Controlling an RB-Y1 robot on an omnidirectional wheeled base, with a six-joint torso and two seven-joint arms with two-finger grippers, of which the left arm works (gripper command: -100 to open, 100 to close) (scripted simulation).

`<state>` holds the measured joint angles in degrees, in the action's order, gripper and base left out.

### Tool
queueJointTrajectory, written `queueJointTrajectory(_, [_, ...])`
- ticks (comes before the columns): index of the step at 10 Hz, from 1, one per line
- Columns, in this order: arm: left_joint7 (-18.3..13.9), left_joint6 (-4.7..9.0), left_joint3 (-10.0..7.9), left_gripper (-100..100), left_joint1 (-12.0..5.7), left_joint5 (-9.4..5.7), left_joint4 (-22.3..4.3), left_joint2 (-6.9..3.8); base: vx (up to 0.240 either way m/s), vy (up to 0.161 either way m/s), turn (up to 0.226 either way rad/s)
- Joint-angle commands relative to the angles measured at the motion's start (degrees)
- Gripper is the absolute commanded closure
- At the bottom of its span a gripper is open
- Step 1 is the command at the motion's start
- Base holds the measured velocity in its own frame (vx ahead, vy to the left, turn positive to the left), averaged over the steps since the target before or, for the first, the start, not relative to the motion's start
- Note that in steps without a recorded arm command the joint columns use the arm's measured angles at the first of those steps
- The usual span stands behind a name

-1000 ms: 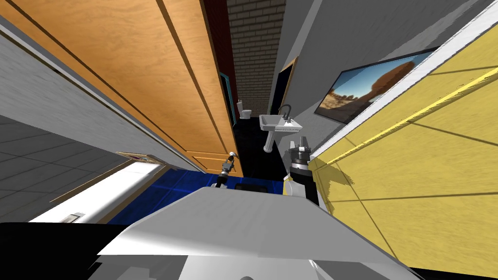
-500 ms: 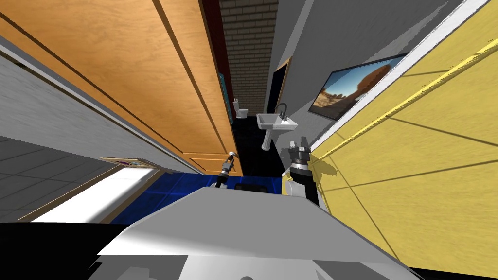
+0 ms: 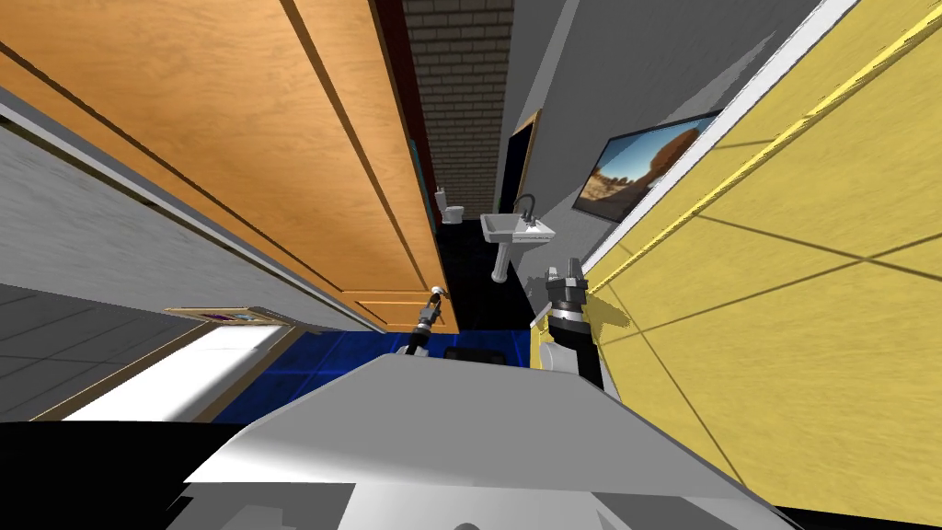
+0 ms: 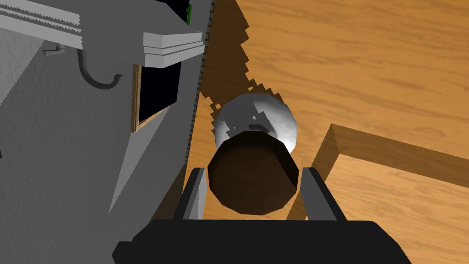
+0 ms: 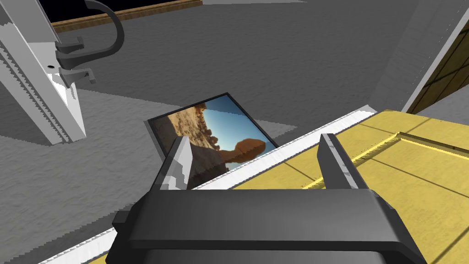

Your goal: Pull the door open

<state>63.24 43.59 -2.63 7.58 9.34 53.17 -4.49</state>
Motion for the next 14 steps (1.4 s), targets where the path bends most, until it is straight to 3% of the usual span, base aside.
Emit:
queueJointTrajectory(1, [-1.6, 0.06, -0.21, 100, 0.01, -0.44, -0.2, -0.34, -0.046, 0.016, -0.038])
queueJointTrajectory(5, [-7.3, 0.16, 0.23, 100, -0.39, -1.94, -0.7, -1.1, -0.05, 0.021, -0.062])
queueJointTrajectory(6, [-4.1, 0.23, -0.65, -100, -0.48, -0.57, -0.2, -1.37, -0.126, 0.049, -0.095])
queueJointTrajectory(10, [0.0, 0.6, -2.47, -100, -1.19, 1.81, -0.1, -1.61, -0.184, 0.031, -0.036])
queueJointTrajectory(14, [4.1, 0.74, -4.36, -100, -2.0, 4.35, -0.2, -0.87, -0.131, 0.019, 0.009])
